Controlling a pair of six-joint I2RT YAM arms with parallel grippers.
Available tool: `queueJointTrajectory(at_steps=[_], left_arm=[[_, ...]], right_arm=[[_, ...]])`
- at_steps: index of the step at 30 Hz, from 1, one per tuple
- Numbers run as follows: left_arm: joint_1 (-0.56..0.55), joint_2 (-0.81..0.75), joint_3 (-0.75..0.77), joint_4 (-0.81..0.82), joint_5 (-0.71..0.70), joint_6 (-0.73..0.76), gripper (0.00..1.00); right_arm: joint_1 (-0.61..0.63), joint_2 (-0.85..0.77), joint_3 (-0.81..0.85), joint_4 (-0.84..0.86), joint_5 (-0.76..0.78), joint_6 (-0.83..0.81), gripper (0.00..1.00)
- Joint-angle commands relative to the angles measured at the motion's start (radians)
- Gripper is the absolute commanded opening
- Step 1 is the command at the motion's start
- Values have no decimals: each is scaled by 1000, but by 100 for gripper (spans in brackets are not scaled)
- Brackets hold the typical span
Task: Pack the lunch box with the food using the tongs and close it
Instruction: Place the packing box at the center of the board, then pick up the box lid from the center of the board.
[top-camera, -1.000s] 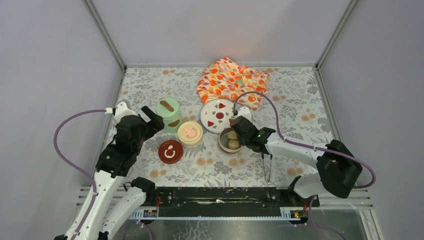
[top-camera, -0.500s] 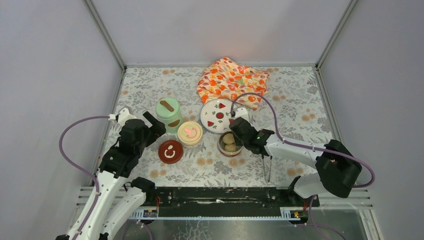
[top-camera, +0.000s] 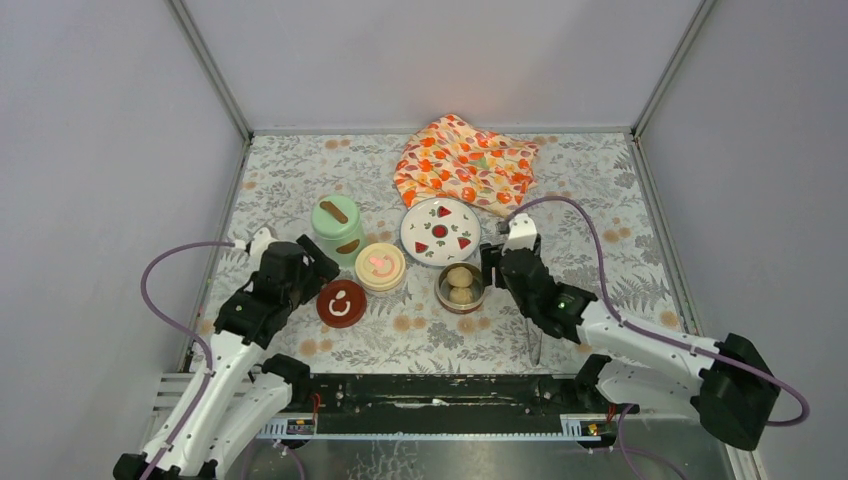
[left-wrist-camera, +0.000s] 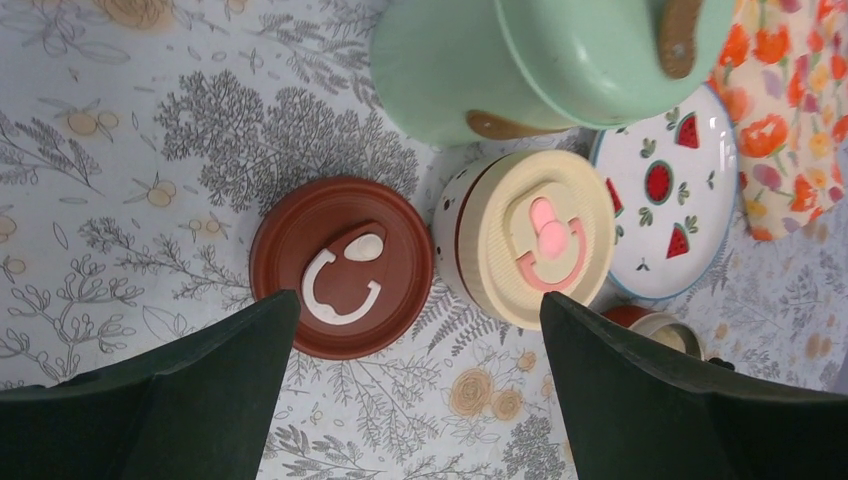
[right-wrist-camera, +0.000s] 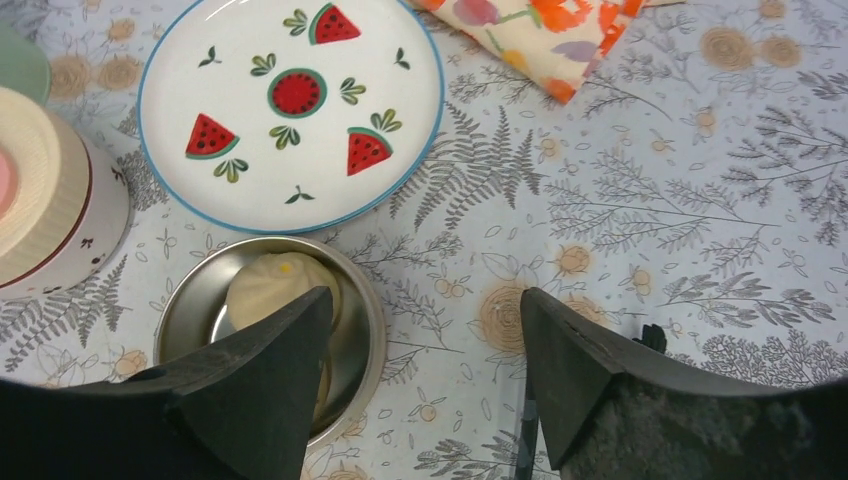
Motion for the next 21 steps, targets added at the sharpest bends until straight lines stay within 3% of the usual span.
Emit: queueJointTrajectory(at_steps=[1,4,11,21], left_arm=[[6,30,-40,-8,20,-81,98],[6,75,-60,-7,13,-119,98],[7,161,-158,18,1,-240,83],[25,263,-227,90,8,-285,61]], right_arm=[[3,-90,-91,188,117,-12,79],[4,-138,-151,233,165,-1,85],[3,-247,-260,299,274,32,89],[4,-232,-242,263,312,54,90]])
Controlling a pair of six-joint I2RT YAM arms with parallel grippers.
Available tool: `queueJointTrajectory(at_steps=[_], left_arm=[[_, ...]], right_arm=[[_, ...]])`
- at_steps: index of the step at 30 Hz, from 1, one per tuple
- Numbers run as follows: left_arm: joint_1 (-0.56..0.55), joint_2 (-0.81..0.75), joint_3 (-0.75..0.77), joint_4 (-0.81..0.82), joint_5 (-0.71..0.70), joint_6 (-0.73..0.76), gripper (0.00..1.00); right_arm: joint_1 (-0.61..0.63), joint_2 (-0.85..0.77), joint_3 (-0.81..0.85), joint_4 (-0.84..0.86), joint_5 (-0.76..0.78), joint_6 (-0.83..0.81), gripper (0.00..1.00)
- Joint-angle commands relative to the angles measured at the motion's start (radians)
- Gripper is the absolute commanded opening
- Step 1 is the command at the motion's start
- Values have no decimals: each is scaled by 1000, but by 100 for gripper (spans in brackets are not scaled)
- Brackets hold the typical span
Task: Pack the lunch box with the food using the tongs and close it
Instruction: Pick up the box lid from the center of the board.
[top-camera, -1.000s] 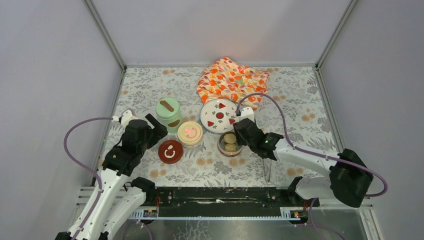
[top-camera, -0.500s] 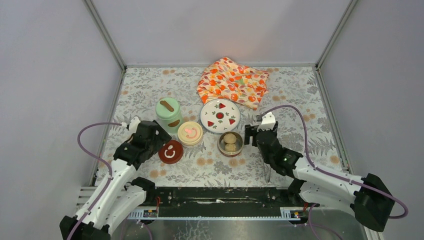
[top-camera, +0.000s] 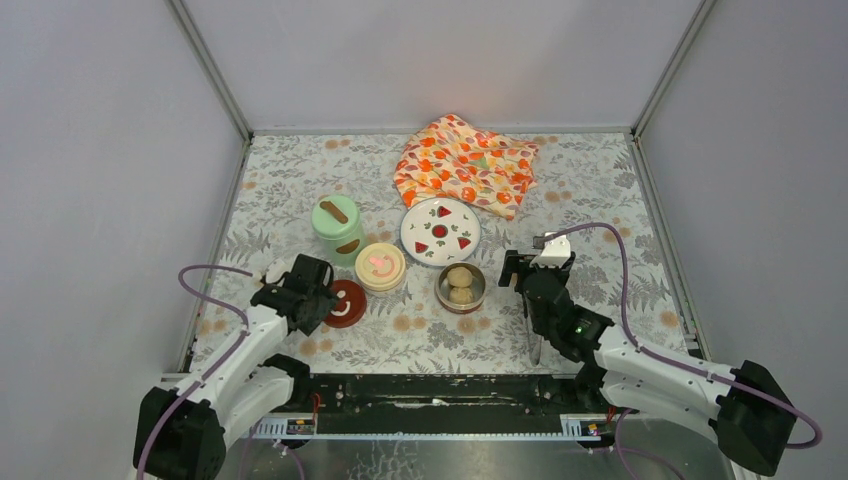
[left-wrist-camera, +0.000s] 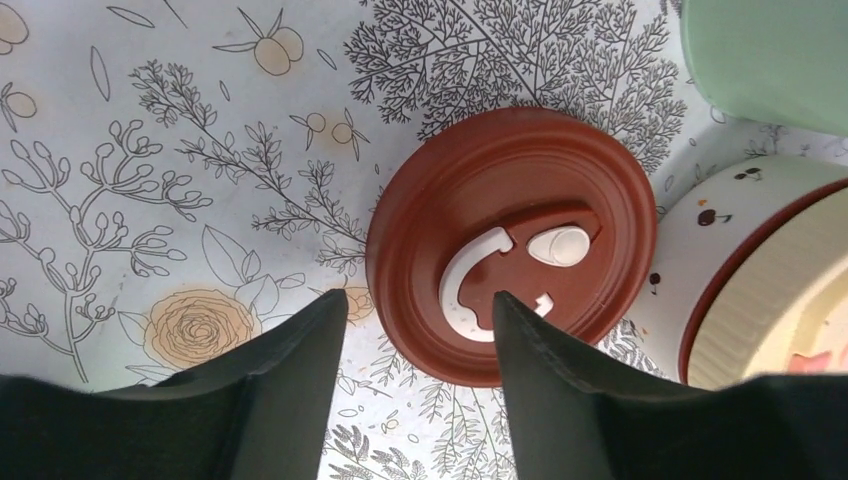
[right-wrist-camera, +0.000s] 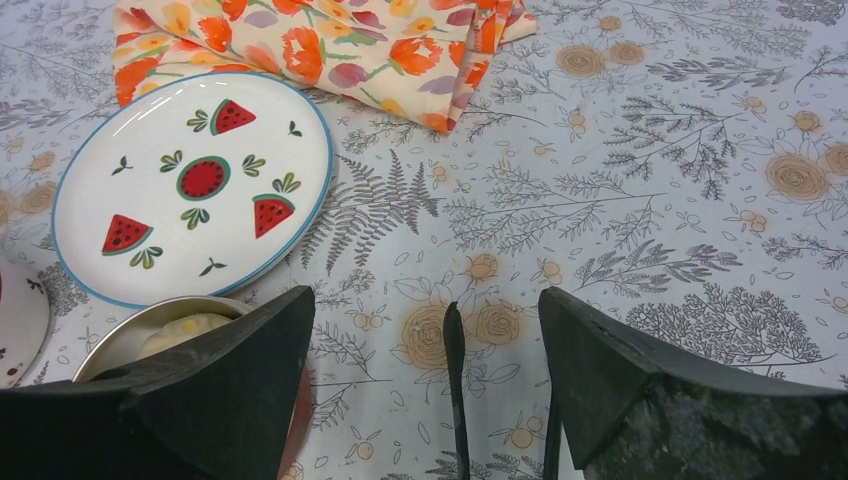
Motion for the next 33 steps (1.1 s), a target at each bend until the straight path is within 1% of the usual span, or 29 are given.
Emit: queueJointTrajectory(at_steps=[1,2,4,6,8,11,13,15,18,22,24,26,29,33], left_arm=[[12,55,-6,79,1,-23,60],[12,70,-8,84,9,-20,57],[13,93,-17,98,26,-14,45],[13,108,-28,111,42,-8,38],[13,119,-36,130,63,4,35],[12,141,-45,168,126,37,22],[12,156,-52,203,182,59,17],[9,167,-61,232,232,70,14],[-15,171,-59,247,254,88,14],[-46,190,-53,256,267,90,24],[-64,202,-46,258,261,87,26],[-86,214,-34,265,251,87,26],[-107,227,-35,297,266,85,18],[-119,188,-50,328,309,83,5]], right_arm=[[4,13,31,31,68,28,90],[4,15,32,29,69,27,90],[4,16,35,24,73,28,91],[4,16,35,25,76,29,91],[4,18,36,23,78,29,91],[4,25,38,21,79,29,91],[4,31,43,20,79,29,91],[3,38,47,14,81,29,91],[4,42,50,12,82,29,91],[4,42,51,10,69,29,91],[4,41,52,8,66,28,91],[3,39,51,8,62,28,91],[4,37,51,7,50,26,92],[4,34,51,8,32,24,92]])
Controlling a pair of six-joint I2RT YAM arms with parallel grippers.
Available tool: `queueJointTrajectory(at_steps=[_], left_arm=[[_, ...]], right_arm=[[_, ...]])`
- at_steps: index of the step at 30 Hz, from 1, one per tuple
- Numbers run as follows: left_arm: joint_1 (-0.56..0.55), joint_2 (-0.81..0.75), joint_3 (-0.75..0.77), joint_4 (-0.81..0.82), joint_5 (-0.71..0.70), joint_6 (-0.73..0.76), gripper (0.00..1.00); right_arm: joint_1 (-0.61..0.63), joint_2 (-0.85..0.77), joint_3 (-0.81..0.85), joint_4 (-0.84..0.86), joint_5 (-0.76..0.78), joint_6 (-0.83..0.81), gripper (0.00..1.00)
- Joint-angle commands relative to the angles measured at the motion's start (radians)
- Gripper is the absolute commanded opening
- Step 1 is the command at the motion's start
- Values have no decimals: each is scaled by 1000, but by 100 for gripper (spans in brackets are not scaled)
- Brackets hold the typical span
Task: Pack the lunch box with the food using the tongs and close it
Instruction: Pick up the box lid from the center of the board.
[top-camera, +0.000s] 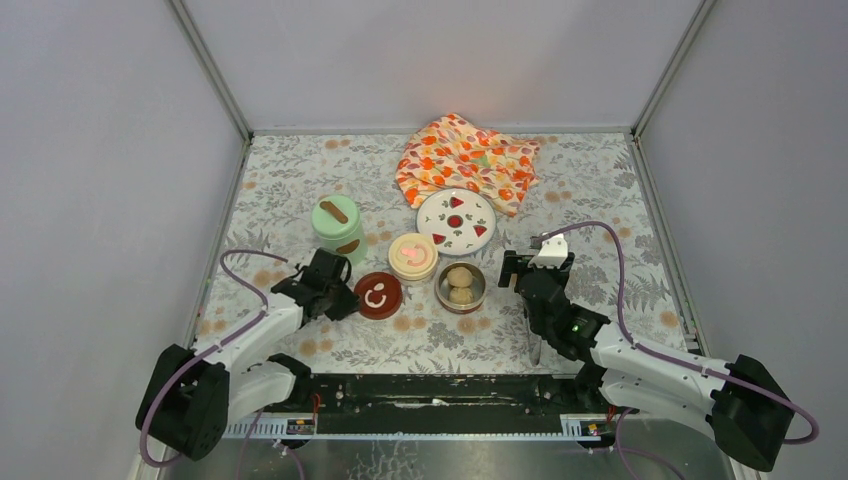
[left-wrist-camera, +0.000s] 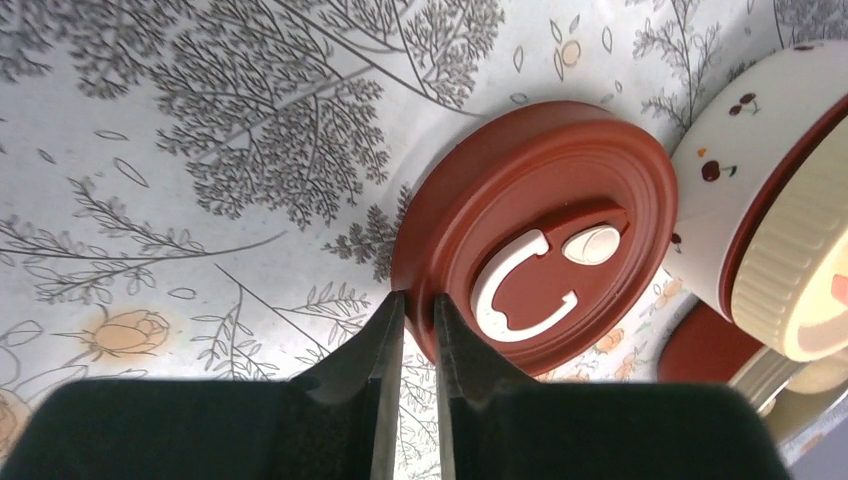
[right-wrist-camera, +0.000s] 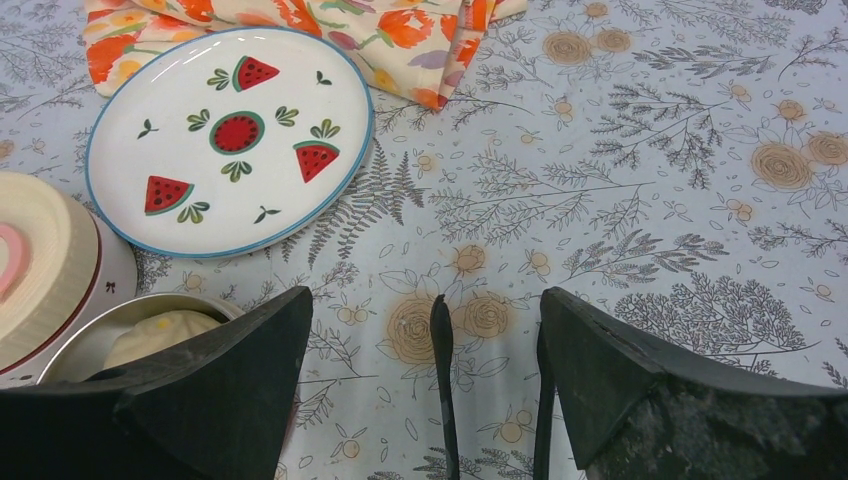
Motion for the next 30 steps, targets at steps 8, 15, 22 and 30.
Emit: queueJointTrajectory(at_steps=[8,15,22,30], left_arm=[[-25,-130,-71,57,170,23,0],[-25,-189,-81,92,222,25,0],[-50,-248,-54,103,222,6,0],[-157,-186,5,180,161,-41,0]], right_arm=[[4,10,55,25,-65,5,93],[4,30,65,30,-133,0,93],[4,27,72,49,-272,0,97],[-188,155,143,-33,-595,100,100]])
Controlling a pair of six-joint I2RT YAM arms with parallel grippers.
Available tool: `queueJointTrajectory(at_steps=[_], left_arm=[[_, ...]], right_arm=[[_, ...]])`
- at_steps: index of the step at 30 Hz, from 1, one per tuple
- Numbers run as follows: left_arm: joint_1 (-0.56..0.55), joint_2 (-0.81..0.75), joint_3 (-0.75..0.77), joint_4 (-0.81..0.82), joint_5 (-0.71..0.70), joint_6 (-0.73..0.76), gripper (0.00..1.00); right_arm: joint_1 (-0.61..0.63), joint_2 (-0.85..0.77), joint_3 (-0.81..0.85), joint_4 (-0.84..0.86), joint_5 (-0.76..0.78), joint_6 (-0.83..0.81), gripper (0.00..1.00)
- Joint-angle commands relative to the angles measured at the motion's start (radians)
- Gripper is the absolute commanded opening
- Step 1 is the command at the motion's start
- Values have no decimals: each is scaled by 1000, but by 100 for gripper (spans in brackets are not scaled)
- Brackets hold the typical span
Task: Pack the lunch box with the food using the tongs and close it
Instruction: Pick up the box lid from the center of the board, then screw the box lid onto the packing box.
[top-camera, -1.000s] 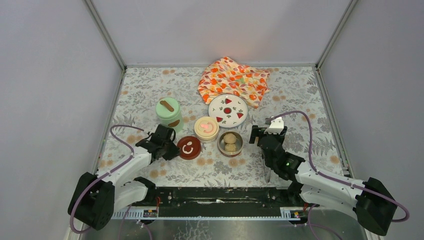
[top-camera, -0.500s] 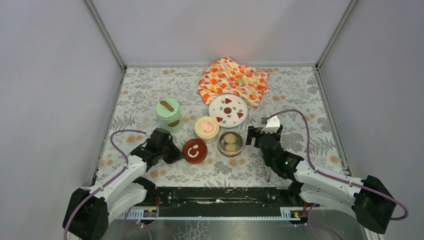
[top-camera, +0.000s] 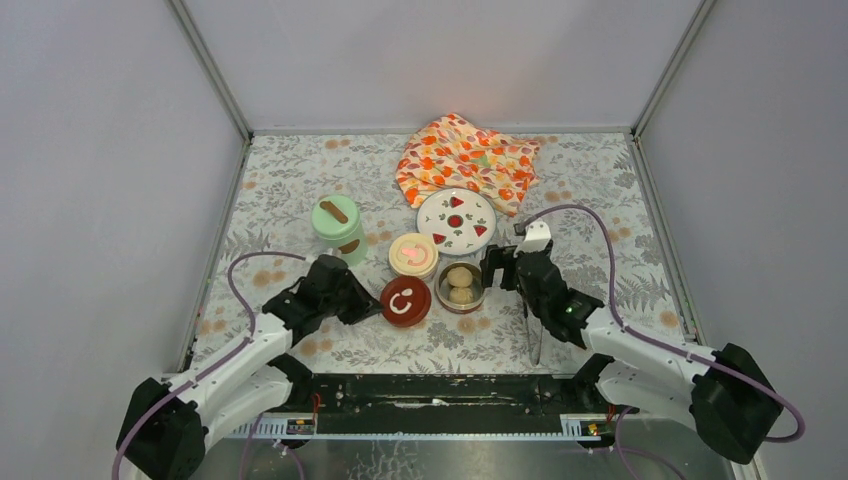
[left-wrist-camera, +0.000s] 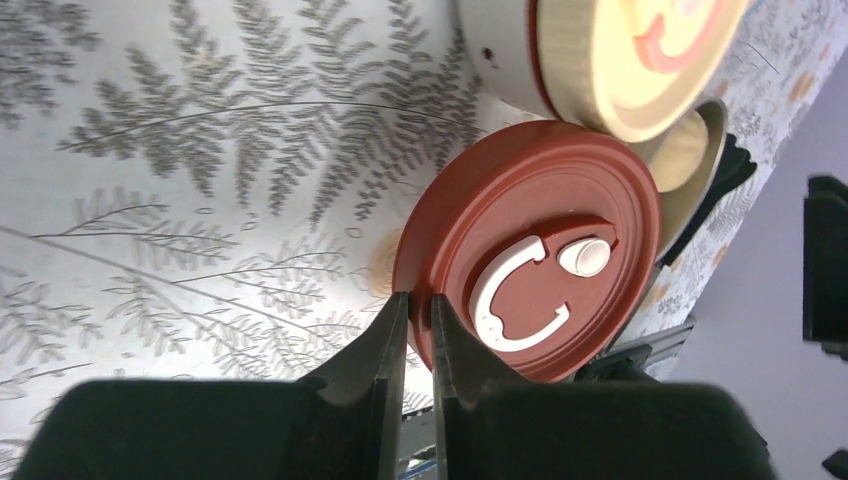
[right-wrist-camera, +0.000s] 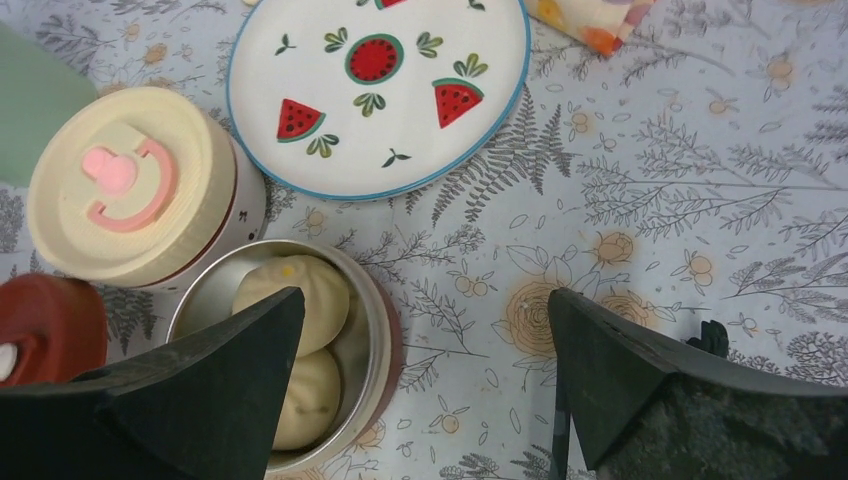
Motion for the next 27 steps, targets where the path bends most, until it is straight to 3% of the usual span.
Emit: queueJointTrajectory(at_steps=[1,12,20,27], left_arm=[[-64,44,69,125,-44,-40,0],[-200,286,209,261,-141,-72,0],[-249,479,336,270,-199,-43,0],[-297,579,400,265,-212,-33,0]], right_arm=[[-143,80,74,-16,-268,87,100],[-247,71,47,9,-361,135,100],[-285,-2,1,27,-340,164,100],[-289,54,21,26,-378,164,100]])
